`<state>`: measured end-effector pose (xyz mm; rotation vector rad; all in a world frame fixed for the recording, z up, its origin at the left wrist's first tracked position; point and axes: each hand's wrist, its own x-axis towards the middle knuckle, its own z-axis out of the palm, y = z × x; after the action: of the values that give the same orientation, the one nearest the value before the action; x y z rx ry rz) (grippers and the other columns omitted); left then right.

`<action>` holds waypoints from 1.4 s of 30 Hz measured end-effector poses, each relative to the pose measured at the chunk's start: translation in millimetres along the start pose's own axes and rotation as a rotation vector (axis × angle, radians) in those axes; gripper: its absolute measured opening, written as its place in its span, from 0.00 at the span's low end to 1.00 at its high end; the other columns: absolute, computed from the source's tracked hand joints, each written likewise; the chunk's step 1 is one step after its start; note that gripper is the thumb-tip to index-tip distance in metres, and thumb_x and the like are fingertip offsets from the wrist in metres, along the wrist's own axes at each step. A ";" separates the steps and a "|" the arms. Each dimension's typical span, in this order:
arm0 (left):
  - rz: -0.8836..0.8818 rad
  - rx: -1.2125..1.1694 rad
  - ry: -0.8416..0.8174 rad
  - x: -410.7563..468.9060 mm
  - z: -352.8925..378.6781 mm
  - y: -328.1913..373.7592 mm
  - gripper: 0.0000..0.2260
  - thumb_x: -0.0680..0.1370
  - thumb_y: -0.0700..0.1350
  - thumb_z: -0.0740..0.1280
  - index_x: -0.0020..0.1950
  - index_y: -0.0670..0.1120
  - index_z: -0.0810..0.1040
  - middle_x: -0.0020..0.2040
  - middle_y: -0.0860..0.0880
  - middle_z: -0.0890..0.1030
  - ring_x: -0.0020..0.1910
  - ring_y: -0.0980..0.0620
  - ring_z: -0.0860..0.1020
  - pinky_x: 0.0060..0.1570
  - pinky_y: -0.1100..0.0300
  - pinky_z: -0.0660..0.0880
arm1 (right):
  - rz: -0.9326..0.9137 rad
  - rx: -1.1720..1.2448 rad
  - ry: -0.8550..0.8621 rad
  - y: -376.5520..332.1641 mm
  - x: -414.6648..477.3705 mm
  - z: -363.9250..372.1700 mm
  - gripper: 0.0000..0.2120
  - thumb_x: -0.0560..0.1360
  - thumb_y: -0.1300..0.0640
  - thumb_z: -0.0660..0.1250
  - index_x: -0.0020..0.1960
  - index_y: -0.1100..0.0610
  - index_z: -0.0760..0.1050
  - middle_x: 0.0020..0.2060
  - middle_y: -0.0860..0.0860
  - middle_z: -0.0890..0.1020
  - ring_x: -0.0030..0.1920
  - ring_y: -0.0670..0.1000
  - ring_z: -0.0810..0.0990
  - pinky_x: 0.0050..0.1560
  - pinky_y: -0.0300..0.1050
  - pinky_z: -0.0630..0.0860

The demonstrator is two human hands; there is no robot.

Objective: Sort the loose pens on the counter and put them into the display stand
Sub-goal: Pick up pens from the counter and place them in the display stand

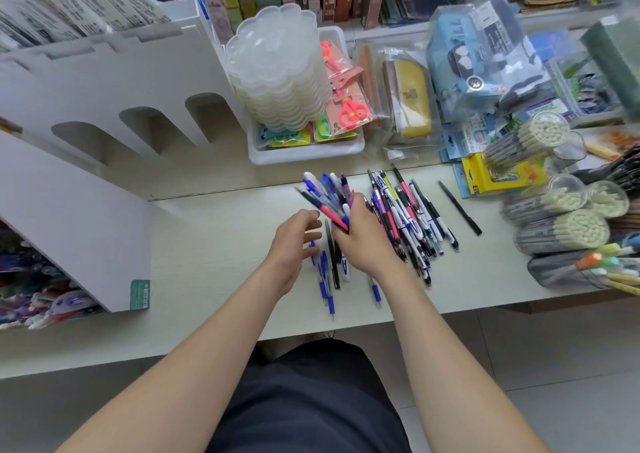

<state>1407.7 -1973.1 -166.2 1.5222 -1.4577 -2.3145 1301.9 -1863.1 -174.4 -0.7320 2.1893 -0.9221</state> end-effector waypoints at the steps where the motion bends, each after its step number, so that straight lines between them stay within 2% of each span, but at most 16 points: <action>1: 0.037 -0.056 -0.067 -3.3 1.3 3.5 0.21 0.74 0.59 0.69 0.60 0.48 0.84 0.58 0.46 0.84 0.54 0.49 0.81 0.55 0.52 0.76 | -0.036 0.018 -0.029 -7.2 -4.6 1.2 0.17 0.82 0.58 0.68 0.65 0.54 0.64 0.51 0.51 0.81 0.47 0.52 0.82 0.43 0.51 0.80; 3: 0.082 -0.160 -0.141 -6.8 5.7 9.9 0.19 0.76 0.57 0.74 0.61 0.47 0.84 0.55 0.45 0.86 0.54 0.48 0.83 0.58 0.51 0.77 | -0.080 0.021 -0.090 -19.7 -13.0 6.9 0.22 0.81 0.57 0.68 0.69 0.51 0.60 0.50 0.52 0.82 0.47 0.54 0.83 0.45 0.55 0.81; 6: 0.040 -0.243 -0.100 -12.2 12.2 20.3 0.19 0.76 0.51 0.79 0.62 0.41 0.84 0.55 0.40 0.87 0.58 0.42 0.86 0.62 0.49 0.81 | -0.079 0.032 -0.121 -32.5 -21.7 12.7 0.35 0.80 0.56 0.67 0.77 0.45 0.49 0.50 0.50 0.85 0.45 0.54 0.84 0.47 0.56 0.82; 8: 0.001 -0.244 -0.082 -16.0 10.1 23.6 0.18 0.75 0.48 0.78 0.61 0.40 0.85 0.55 0.39 0.87 0.56 0.42 0.87 0.58 0.50 0.82 | -0.068 0.060 -0.133 -39.4 -25.1 12.2 0.46 0.79 0.55 0.68 0.82 0.42 0.37 0.53 0.48 0.86 0.47 0.51 0.85 0.48 0.51 0.82; 11: -0.035 -0.268 -0.126 -20.0 1.3 24.5 0.12 0.77 0.47 0.77 0.57 0.42 0.87 0.50 0.41 0.88 0.48 0.45 0.87 0.47 0.53 0.83 | -0.027 0.112 -0.159 -46.3 -26.5 8.6 0.59 0.75 0.59 0.72 0.81 0.39 0.26 0.47 0.48 0.86 0.45 0.49 0.86 0.47 0.49 0.83; 14: -0.056 -0.258 -0.100 -23.2 -3.2 26.0 0.06 0.80 0.45 0.74 0.53 0.43 0.86 0.45 0.43 0.86 0.42 0.46 0.86 0.41 0.55 0.82 | -0.004 0.118 -0.186 -54.5 -23.9 4.9 0.64 0.72 0.62 0.74 0.80 0.39 0.23 0.42 0.49 0.85 0.41 0.48 0.85 0.43 0.47 0.83; 18: 0.034 -0.240 0.017 -27.3 -6.5 30.4 0.05 0.81 0.44 0.73 0.47 0.43 0.83 0.40 0.43 0.84 0.38 0.46 0.83 0.36 0.56 0.77 | 0.047 0.104 -0.162 -68.1 -17.0 9.4 0.66 0.70 0.57 0.78 0.80 0.40 0.24 0.47 0.44 0.87 0.43 0.47 0.86 0.45 0.47 0.84; 22: 0.042 -0.249 0.105 -28.7 -12.0 32.4 0.10 0.81 0.44 0.73 0.40 0.44 0.81 0.36 0.44 0.83 0.32 0.46 0.80 0.30 0.60 0.73 | 0.086 0.093 -0.197 -73.4 -10.8 15.1 0.61 0.68 0.53 0.77 0.82 0.38 0.34 0.50 0.48 0.86 0.39 0.49 0.87 0.36 0.44 0.84; 25: -0.010 -0.365 0.125 -30.3 -20.5 35.0 0.06 0.82 0.44 0.72 0.48 0.41 0.82 0.42 0.43 0.85 0.36 0.46 0.84 0.35 0.57 0.80 | 0.011 0.073 -0.267 -74.5 -9.3 15.0 0.59 0.66 0.53 0.77 0.83 0.37 0.40 0.52 0.46 0.85 0.42 0.48 0.87 0.43 0.50 0.86; 27: -0.035 -0.440 0.111 -31.3 -25.3 36.7 0.06 0.82 0.43 0.72 0.53 0.41 0.82 0.45 0.43 0.86 0.39 0.46 0.86 0.38 0.54 0.83 | -0.013 0.142 -0.329 -72.4 -8.9 14.5 0.54 0.68 0.54 0.77 0.82 0.36 0.46 0.56 0.47 0.83 0.43 0.51 0.88 0.44 0.51 0.87; 30: -0.062 -0.528 0.100 -32.3 -31.7 37.1 0.09 0.83 0.43 0.71 0.60 0.39 0.81 0.52 0.42 0.87 0.46 0.43 0.89 0.43 0.47 0.85 | -0.018 0.254 -0.395 -64.3 -9.7 12.2 0.44 0.72 0.53 0.78 0.81 0.41 0.59 0.54 0.53 0.84 0.39 0.50 0.86 0.43 0.51 0.86; 32: -0.059 -0.630 0.118 -30.8 -38.1 37.4 0.10 0.85 0.43 0.69 0.65 0.40 0.78 0.54 0.43 0.87 0.52 0.41 0.88 0.49 0.42 0.85 | 0.055 0.418 -0.418 -59.1 -11.8 8.2 0.32 0.77 0.48 0.75 0.77 0.42 0.67 0.53 0.55 0.87 0.39 0.53 0.86 0.42 0.52 0.83; 34: -0.018 -0.717 0.171 -28.2 -46.2 38.4 0.07 0.85 0.42 0.67 0.62 0.41 0.77 0.49 0.45 0.85 0.53 0.43 0.88 0.51 0.42 0.84 | 0.191 0.609 -0.356 -54.3 -15.1 5.2 0.21 0.83 0.42 0.65 0.74 0.45 0.73 0.55 0.59 0.85 0.37 0.57 0.85 0.40 0.52 0.80; 37: 0.106 -0.689 0.245 -33.8 -49.3 43.1 0.04 0.84 0.41 0.69 0.52 0.41 0.79 0.48 0.41 0.84 0.50 0.42 0.86 0.49 0.45 0.86 | 0.475 0.817 -0.236 -54.3 -22.2 14.8 0.27 0.84 0.34 0.56 0.67 0.55 0.78 0.54 0.62 0.85 0.42 0.62 0.88 0.41 0.52 0.82; 39: 0.224 -0.607 0.302 -45.6 -42.6 50.6 0.02 0.82 0.39 0.69 0.53 0.41 0.80 0.46 0.41 0.84 0.47 0.43 0.86 0.48 0.47 0.86 | 0.609 1.032 -0.239 -66.1 -28.6 27.8 0.29 0.83 0.36 0.59 0.63 0.62 0.78 0.53 0.65 0.85 0.43 0.65 0.87 0.41 0.52 0.83; 42: 0.374 -0.524 0.358 -65.9 -31.7 62.3 0.07 0.79 0.35 0.71 0.55 0.44 0.80 0.42 0.44 0.84 0.42 0.47 0.85 0.40 0.54 0.82 | 0.705 1.291 -0.148 -94.0 -33.3 42.1 0.16 0.82 0.52 0.61 0.56 0.64 0.78 0.45 0.64 0.84 0.34 0.58 0.80 0.33 0.44 0.79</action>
<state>1437.7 -1999.7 -78.8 1.2876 -0.8639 -1.8761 1376.4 -1913.4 -114.2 0.5345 1.1196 -1.4727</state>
